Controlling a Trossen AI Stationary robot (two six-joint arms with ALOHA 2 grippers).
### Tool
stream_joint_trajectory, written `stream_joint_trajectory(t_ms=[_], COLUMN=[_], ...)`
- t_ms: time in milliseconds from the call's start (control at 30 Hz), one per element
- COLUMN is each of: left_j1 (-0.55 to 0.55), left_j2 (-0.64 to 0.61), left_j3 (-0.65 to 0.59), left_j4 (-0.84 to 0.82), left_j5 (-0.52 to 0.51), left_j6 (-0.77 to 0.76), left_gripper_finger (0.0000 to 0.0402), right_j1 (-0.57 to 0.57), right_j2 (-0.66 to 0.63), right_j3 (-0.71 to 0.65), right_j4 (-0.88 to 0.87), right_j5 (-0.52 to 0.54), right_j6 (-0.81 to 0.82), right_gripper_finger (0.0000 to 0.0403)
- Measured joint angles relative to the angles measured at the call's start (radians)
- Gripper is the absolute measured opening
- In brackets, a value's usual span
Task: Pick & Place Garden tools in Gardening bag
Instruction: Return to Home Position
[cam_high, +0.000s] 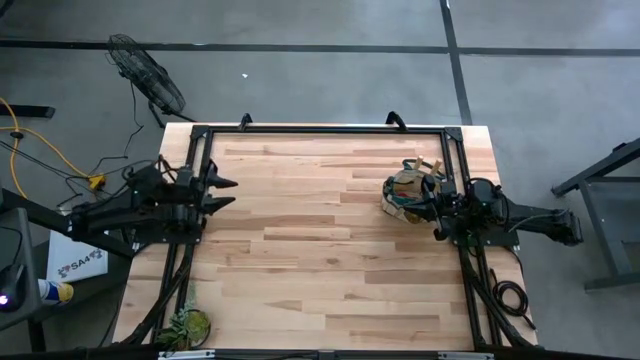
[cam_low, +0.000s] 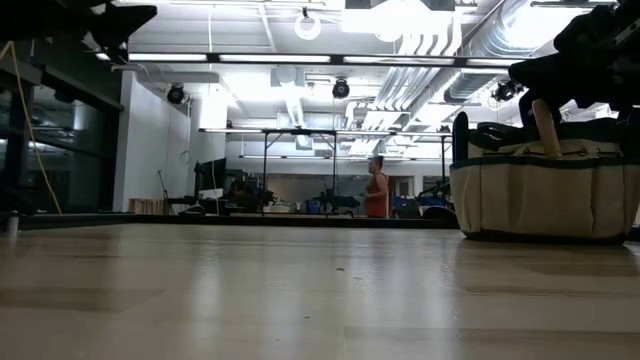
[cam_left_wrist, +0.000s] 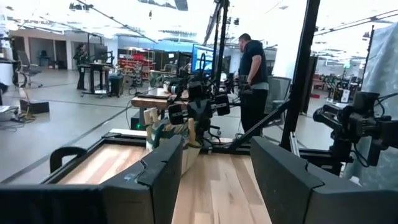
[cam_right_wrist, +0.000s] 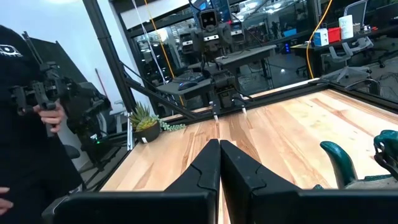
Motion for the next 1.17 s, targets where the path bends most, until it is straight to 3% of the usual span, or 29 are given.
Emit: stream_joint_trajectory(t_ms=[167,467,1167], left_j1=[0.0,0.0,0.0], left_j2=[-0.03,-0.03,-0.03], left_j3=[-0.001,-0.001,-0.001], left_j4=[-0.095,-0.157,-0.155], left_j5=[-0.011,-0.002,-0.001], left_j6=[-0.076,-0.076,-0.076], left_gripper_finger=[0.0187,0.0187,0.0187], right_j1=[0.0,0.0,0.0], right_j2=[0.0,0.0,0.0], right_j3=[0.0,0.0,0.0], right_j4=[0.0,0.0,0.0], right_j5=[0.0,0.0,0.0], right_j6=[0.0,0.0,0.0], right_gripper_finger=[0.0002,0.0002,0.0002])
